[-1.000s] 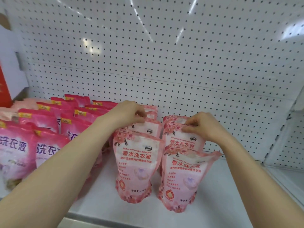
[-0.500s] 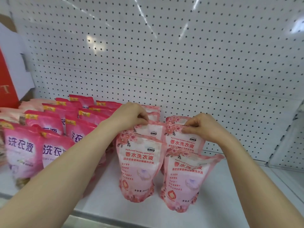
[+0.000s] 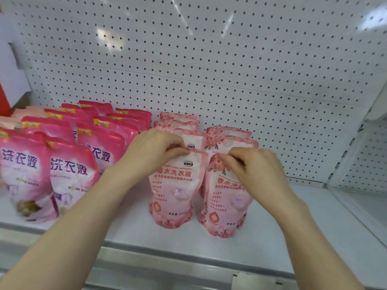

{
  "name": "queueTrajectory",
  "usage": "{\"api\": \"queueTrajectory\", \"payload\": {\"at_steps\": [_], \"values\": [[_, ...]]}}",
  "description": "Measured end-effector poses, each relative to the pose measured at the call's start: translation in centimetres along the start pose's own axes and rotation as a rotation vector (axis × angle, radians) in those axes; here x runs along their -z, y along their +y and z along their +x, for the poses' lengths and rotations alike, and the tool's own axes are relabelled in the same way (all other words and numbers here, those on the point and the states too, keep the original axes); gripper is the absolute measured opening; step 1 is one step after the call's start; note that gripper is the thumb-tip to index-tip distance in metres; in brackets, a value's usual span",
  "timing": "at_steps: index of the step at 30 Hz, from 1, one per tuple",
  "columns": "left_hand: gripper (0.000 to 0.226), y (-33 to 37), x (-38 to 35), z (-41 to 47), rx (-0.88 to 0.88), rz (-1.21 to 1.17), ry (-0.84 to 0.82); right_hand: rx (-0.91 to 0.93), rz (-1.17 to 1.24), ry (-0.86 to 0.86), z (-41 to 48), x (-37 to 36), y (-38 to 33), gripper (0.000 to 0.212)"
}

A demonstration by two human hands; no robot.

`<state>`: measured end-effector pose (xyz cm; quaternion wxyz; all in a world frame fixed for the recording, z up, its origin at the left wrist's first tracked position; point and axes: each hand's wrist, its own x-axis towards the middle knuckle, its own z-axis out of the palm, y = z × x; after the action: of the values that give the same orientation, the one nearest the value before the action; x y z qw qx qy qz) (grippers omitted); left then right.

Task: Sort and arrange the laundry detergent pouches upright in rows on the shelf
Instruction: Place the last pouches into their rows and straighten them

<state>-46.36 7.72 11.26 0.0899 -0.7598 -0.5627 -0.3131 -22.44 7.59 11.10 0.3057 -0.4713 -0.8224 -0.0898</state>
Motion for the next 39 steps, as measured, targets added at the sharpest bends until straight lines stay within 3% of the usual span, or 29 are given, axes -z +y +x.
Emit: {"api": "queueTrajectory", "payload": {"at_steps": [6,10,13,15,17,21,26,30,34,39], "values": [[0.016,1.3,-0.6,-0.4,0.002,-0.029,0.029,0.014,-0.037,0.087,0.7,-0.9,1.9,0.051],[0.034,1.3,-0.1,-2.6,-0.111,0.034,0.167,-0.021,-0.083,0.093,0.1,0.0,1.7,0.046],[0.036,-1.2,2.0,-6.1,-0.133,0.043,0.323,-0.047,0.051,0.221,-0.3,0.3,-1.3,0.022],[0.034,-3.9,4.3,-8.2,-0.096,0.048,0.431,-0.028,0.170,0.361,-0.2,0.0,-4.5,0.016],[0.035,-7.2,7.0,-10.0,-0.006,0.080,0.480,0.024,0.285,0.377,0.3,-0.9,-8.6,0.014],[0.038,-14.9,11.9,-12.0,0.145,0.139,0.333,0.181,0.305,0.226,3.0,-4.8,-17.4,0.016],[0.026,-20.6,13.2,-11.7,0.062,0.237,-0.017,0.197,-0.048,0.047,6.9,-8.9,-26.9,0.038],[0.012,-22.4,12.9,-11.7,0.127,0.172,0.101,0.092,-0.167,-0.034,8.4,-11.7,-28.8,0.036],[0.015,-22.7,12.5,-12.2,0.114,0.179,0.252,0.137,-0.038,0.093,8.4,-12.1,-26.4,0.048],[0.021,-23.0,12.9,-12.0,0.045,0.161,0.265,0.184,-0.050,0.047,8.1,-11.8,-26.3,0.033]]}}
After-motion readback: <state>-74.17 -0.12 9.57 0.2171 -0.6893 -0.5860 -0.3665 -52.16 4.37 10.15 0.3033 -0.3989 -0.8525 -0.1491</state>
